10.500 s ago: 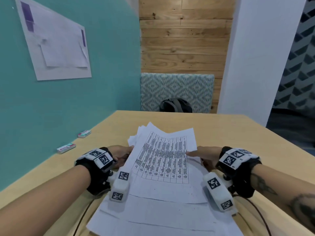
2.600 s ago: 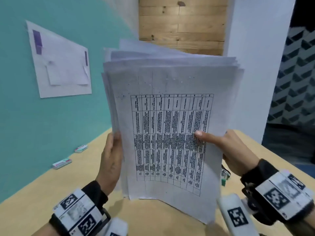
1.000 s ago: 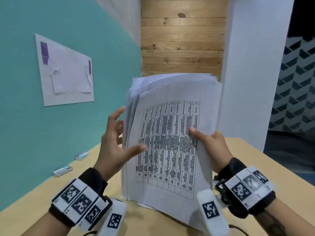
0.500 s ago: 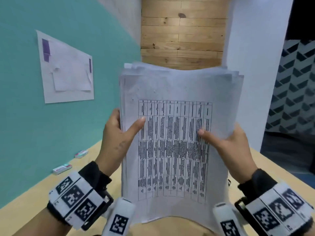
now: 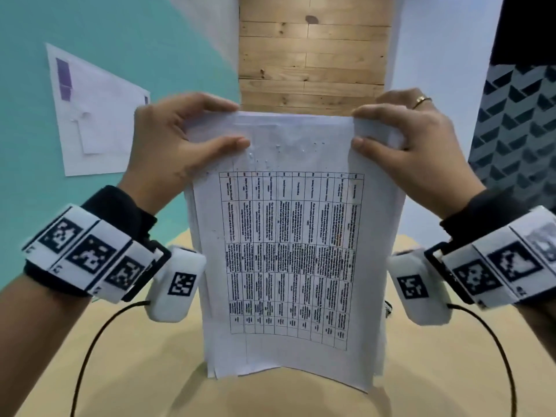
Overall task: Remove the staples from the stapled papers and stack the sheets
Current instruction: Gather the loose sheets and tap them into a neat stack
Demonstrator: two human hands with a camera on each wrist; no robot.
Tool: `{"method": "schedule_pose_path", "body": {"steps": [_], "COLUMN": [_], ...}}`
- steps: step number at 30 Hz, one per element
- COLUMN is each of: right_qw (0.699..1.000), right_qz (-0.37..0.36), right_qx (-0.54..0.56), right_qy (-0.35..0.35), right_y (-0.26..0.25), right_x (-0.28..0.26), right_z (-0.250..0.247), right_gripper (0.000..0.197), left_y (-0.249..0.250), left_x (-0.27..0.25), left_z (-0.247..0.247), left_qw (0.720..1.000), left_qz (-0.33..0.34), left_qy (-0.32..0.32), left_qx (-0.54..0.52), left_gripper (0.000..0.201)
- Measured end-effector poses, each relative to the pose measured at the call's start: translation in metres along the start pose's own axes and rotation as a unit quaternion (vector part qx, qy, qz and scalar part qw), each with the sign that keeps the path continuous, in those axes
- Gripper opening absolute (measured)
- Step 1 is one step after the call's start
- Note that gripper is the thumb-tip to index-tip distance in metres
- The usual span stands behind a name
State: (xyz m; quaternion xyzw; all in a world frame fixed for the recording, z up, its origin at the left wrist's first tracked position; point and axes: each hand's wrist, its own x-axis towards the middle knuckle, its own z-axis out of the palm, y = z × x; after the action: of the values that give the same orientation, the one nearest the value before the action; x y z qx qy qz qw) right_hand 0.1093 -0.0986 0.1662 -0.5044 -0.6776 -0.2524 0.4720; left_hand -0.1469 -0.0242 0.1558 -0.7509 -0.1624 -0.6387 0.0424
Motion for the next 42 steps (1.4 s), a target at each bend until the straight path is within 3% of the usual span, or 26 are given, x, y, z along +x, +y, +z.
{"method": "schedule_pose_path", "body": {"steps": [7,10,13,15,17,19,20,22,24,26,31,36,37,39,40,42], "right_qw": [0.998,0.993,0.989,0.983,0.969,0.926,0.888,0.811,0.785,0.794,0.820,0.817,0.824,0.838,0.841,0.847], "right_qz": [-0.007,0.014,0.026,0.037,0.074,0.148,0.183,0.237,0.284,0.288,0.268,0.282,0.294,0.314,0.320,0.325], "right_qx": [0.065,0.113,0.148,0.178,0.231,0.342,0.420,0.534,0.544,0.523,0.494,0.482,0.466,0.435,0.426,0.412], "right_qy": [0.004,0.007,0.008,0.018,0.041,0.058,0.047,-0.021,-0.090,-0.117,-0.108,-0.145,-0.129,-0.100,-0.092,-0.080], "right_y": [-0.001,-0.001,0.002,0.005,0.011,0.015,0.020,0.026,0.027,0.031,0.036,0.036,0.036,0.035,0.035,0.034], "right_x": [0.000,-0.001,-0.002,-0.002,-0.003,-0.006,-0.010,-0.026,-0.046,-0.055,-0.045,-0.045,-0.042,-0.037,-0.034,-0.025], "right_z": [-0.002,-0.003,-0.002,0.002,0.010,0.022,0.029,0.042,0.051,0.057,0.052,0.057,0.062,0.068,0.069,0.067], "right_gripper": [0.036,0.031,0.033,0.046,0.069,0.085,0.086,0.070,0.064,0.057,0.036,0.022,0.025,0.049,0.058,0.048], "left_y": [-0.004,-0.007,-0.017,-0.022,-0.026,-0.031,-0.034,-0.038,-0.042,-0.044,-0.050,-0.051,-0.051,-0.050,-0.052,-0.057], "left_x": [-0.006,-0.009,-0.024,-0.042,-0.057,-0.066,-0.069,-0.076,-0.081,-0.080,-0.079,-0.105,-0.105,-0.101,-0.098,-0.090], "left_z": [0.006,0.005,0.005,0.008,0.013,0.019,0.022,0.029,0.035,0.040,0.044,0.046,0.049,0.051,0.051,0.051], "left_qw": [0.995,0.988,0.945,0.899,0.873,0.861,0.858,0.848,0.840,0.841,0.842,0.828,0.830,0.834,0.835,0.830], "left_qz": [-0.010,-0.052,-0.150,-0.233,-0.288,-0.315,-0.325,-0.347,-0.361,-0.370,-0.394,-0.398,-0.396,-0.390,-0.393,-0.417], "left_qy": [0.038,0.045,-0.006,-0.083,-0.137,-0.148,-0.144,-0.130,-0.117,-0.108,-0.091,-0.191,-0.189,-0.168,-0.154,-0.134], "left_qx": [-0.091,-0.139,-0.291,-0.361,-0.370,-0.371,-0.371,-0.378,-0.388,-0.380,-0.358,-0.346,-0.344,-0.351,-0.353,-0.344], "left_gripper": [0.022,0.038,0.078,0.086,0.085,0.085,0.085,0.085,0.087,0.091,0.097,0.083,0.075,0.060,0.062,0.083]}}
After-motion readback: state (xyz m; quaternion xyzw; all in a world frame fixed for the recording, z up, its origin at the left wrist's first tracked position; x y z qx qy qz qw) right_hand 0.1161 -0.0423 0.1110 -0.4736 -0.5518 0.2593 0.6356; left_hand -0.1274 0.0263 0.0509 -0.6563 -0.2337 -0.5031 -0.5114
